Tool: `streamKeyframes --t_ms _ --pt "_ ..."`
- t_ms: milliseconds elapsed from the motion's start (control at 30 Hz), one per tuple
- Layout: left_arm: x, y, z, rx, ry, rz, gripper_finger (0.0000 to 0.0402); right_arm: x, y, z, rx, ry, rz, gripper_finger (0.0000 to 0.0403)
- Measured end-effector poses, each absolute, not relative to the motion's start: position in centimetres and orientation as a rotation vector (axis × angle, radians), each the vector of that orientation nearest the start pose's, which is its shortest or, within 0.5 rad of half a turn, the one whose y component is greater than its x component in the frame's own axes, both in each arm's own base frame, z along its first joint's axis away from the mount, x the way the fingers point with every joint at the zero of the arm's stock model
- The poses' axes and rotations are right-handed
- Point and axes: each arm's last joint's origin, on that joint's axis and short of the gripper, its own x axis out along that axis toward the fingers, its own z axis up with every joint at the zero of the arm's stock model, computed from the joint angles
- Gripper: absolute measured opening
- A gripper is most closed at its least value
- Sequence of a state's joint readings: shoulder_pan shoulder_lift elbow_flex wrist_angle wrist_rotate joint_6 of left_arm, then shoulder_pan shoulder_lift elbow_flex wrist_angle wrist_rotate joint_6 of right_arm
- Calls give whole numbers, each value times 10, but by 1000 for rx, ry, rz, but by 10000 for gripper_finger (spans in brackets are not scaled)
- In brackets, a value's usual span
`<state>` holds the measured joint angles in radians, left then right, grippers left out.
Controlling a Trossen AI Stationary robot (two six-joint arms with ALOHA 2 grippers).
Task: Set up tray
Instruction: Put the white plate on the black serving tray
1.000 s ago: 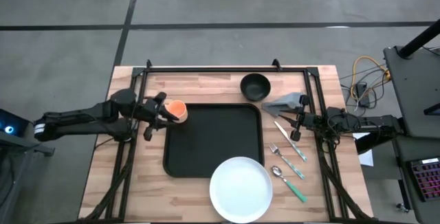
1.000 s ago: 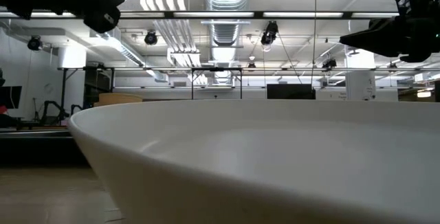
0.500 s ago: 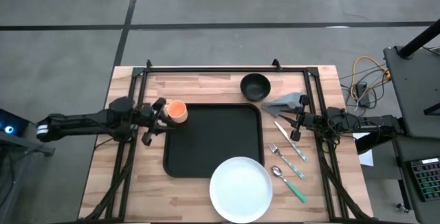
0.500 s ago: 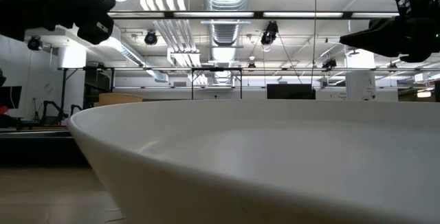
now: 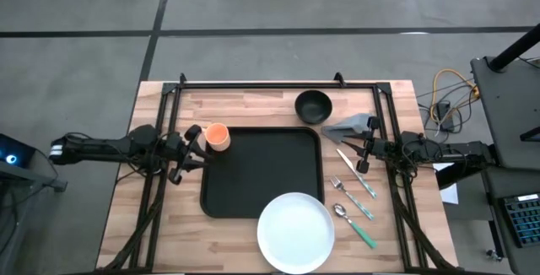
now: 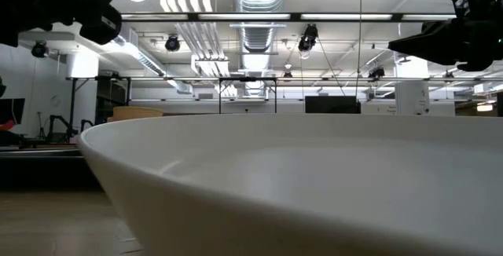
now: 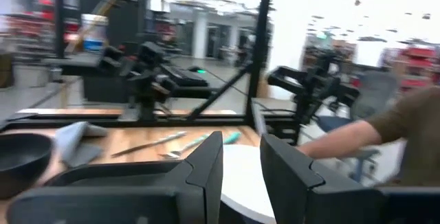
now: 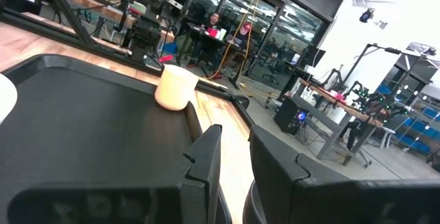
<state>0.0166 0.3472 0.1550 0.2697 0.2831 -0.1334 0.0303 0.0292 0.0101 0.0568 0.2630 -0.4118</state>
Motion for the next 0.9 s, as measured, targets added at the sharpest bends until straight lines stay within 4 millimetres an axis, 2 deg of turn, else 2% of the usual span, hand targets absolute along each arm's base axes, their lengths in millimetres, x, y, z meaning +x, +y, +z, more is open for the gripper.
streamKeyframes --t_ms 333,667,900 --pt "121 -9 199 -131 -30 -154 80 98 -5 170 -404 11 -237 68" --pt "118 -10 197 -90 -18 -155 80 98 -5 170 -404 11 -237 68" --pt "107 -9 200 -79 -59 -158 80 98 -5 170 -404 12 -237 68"
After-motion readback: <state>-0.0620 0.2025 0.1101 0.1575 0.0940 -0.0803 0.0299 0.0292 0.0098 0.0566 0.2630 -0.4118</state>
